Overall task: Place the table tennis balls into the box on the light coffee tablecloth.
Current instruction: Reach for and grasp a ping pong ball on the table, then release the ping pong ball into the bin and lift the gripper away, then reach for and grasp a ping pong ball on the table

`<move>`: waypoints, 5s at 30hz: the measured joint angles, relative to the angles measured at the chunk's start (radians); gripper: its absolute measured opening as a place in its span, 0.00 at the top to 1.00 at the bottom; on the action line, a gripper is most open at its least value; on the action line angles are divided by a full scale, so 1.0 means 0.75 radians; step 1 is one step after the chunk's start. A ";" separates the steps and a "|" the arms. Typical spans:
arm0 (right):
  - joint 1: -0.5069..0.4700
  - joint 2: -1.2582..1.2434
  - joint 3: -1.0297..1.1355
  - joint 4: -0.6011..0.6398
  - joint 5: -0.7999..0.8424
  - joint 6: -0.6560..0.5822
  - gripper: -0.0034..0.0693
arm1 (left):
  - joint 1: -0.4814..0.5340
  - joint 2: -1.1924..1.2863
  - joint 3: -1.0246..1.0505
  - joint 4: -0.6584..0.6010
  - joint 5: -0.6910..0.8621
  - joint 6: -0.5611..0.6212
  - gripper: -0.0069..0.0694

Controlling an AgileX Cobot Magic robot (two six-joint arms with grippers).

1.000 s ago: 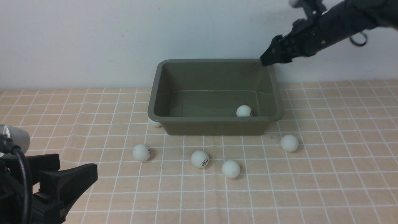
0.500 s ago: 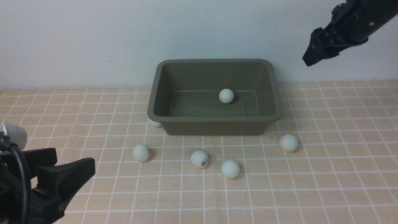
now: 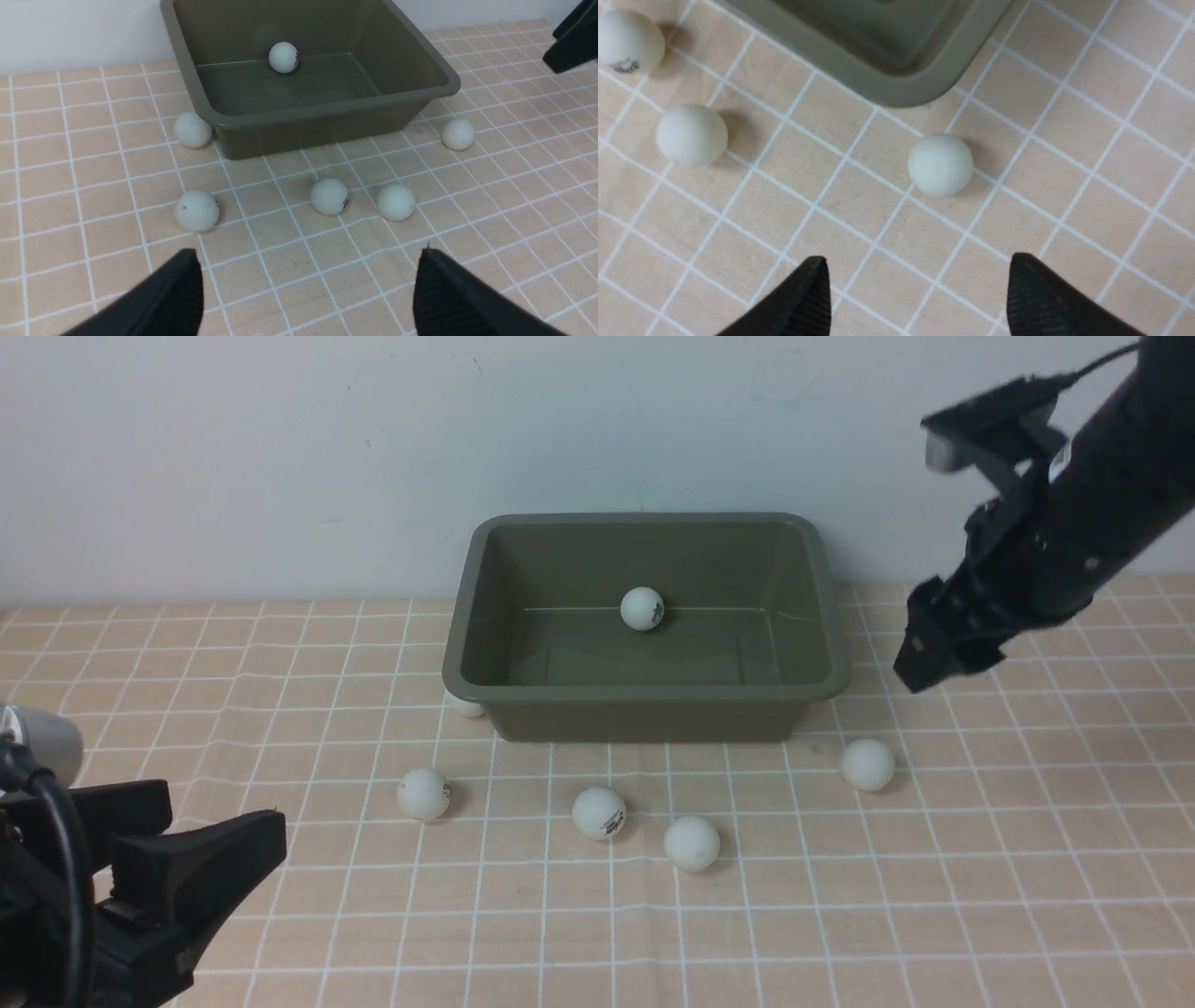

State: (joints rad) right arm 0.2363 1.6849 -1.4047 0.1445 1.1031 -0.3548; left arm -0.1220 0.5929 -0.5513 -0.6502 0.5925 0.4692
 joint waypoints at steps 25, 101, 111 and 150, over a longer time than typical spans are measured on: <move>0.029 0.369 0.210 -0.066 -0.605 -0.003 0.31 | 0.000 0.000 0.000 0.000 0.011 0.004 0.24; 0.256 -0.220 0.344 0.455 -0.348 -0.161 0.32 | 0.000 0.000 0.000 0.000 0.000 0.030 0.24; 0.400 -0.023 0.426 0.486 -0.635 -0.102 0.32 | 0.000 0.000 0.000 0.000 0.008 0.030 0.24; 0.401 0.293 0.413 0.510 -0.872 -0.053 0.46 | 0.000 0.000 0.000 0.000 0.048 0.030 0.24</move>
State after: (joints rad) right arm 0.5371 1.9049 -1.0952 0.5267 0.4491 -0.3947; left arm -0.1220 0.5929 -0.5513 -0.6502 0.6287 0.4915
